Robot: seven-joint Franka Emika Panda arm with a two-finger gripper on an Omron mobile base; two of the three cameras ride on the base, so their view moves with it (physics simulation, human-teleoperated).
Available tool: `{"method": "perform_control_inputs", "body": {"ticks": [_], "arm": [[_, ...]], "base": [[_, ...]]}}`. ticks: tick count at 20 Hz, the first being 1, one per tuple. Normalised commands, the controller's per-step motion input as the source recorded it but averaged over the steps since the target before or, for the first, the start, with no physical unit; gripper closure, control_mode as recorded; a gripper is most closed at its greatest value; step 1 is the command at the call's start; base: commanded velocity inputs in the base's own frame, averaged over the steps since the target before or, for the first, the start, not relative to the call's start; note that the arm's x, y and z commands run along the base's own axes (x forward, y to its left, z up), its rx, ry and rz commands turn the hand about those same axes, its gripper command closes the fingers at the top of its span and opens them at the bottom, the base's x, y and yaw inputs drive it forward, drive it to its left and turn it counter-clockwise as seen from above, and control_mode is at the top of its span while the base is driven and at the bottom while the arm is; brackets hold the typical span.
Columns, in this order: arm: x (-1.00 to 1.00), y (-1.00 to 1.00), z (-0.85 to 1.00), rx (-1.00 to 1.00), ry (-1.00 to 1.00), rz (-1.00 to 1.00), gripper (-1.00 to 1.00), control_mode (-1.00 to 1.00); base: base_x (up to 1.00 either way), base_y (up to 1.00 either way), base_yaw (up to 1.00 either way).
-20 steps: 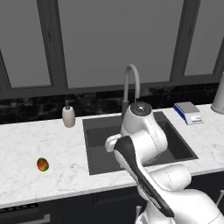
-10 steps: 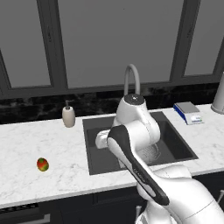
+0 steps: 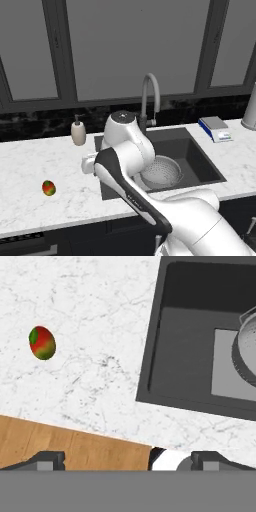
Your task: Put the colander in the sink, put the mango in the colander, and turn on the sink faucet and pour water over the colander.
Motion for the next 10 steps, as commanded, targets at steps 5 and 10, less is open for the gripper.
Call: {"method": "perform_control_inputs", "body": {"ticks": [5, 10], "arm": [[0.0, 0.81, -0.16, 0.0, 0.01, 0.0, -1.0, -1.0], [0.06, 0.58, -0.08, 0.01, 0.04, 0.01, -1.0, -1.0]], "base": [[0.0, 0.0, 0.0], [0.0, 0.0, 0.0]]}}
